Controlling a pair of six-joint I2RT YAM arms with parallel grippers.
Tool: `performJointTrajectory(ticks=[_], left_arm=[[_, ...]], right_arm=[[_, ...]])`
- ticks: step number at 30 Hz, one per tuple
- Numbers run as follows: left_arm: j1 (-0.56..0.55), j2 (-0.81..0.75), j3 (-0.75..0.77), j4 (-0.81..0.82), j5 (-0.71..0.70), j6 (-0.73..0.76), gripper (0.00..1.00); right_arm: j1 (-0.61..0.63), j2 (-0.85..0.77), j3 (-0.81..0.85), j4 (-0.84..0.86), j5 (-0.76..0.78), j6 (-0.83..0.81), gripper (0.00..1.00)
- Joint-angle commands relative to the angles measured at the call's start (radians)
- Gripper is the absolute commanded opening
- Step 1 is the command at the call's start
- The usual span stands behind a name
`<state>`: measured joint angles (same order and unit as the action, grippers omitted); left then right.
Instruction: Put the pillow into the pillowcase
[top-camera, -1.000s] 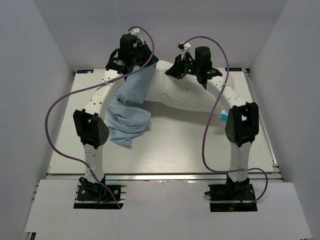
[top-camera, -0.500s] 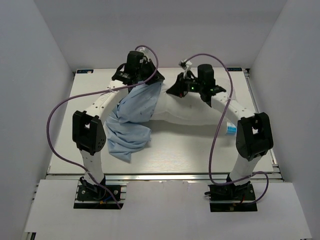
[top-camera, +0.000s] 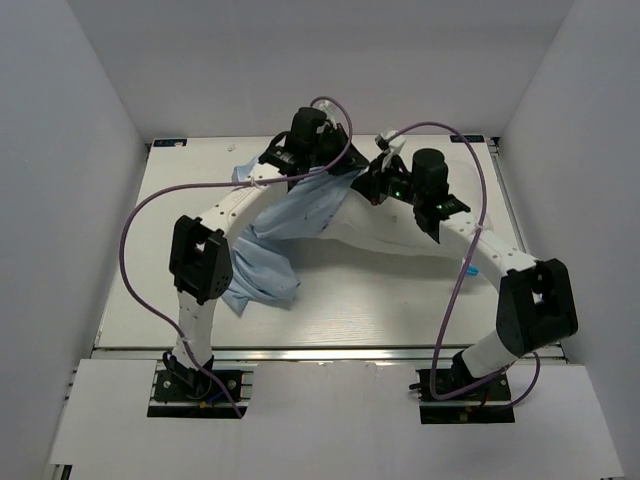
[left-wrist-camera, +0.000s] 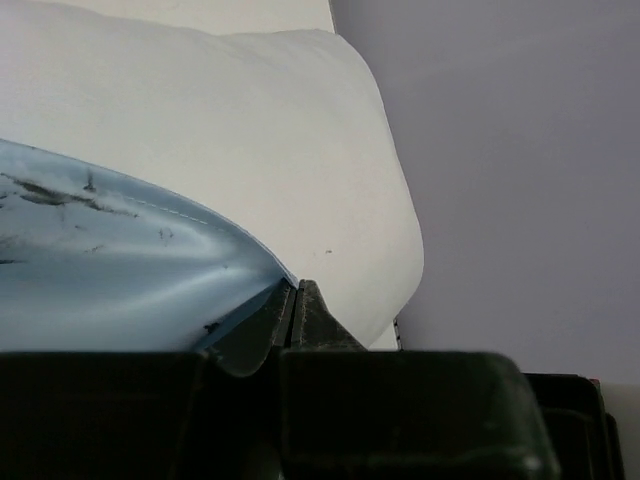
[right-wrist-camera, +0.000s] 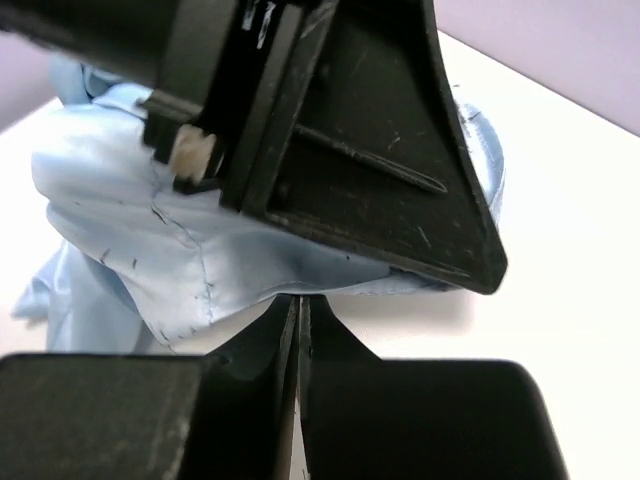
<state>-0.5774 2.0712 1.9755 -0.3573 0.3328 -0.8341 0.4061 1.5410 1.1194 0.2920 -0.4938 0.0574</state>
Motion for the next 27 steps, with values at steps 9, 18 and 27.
performJointTrajectory(ticks=[9, 18, 27], left_arm=[[-0.015, -0.321, -0.627, 0.103, -0.127, -0.022, 0.11], [-0.024, -0.434, -0.819, 0.121, -0.141, -0.045, 0.24], [-0.045, -0.683, -0.908, 0.115, -0.176, 0.027, 0.64]], right_arm=[[-0.058, -0.205, -0.128, -0.267, -0.341, -0.577, 0.53], [-0.187, -0.25, -0.038, -0.177, -0.114, -0.282, 0.77], [-0.167, 0.123, 0.249, -0.109, -0.095, -0.163, 0.89]])
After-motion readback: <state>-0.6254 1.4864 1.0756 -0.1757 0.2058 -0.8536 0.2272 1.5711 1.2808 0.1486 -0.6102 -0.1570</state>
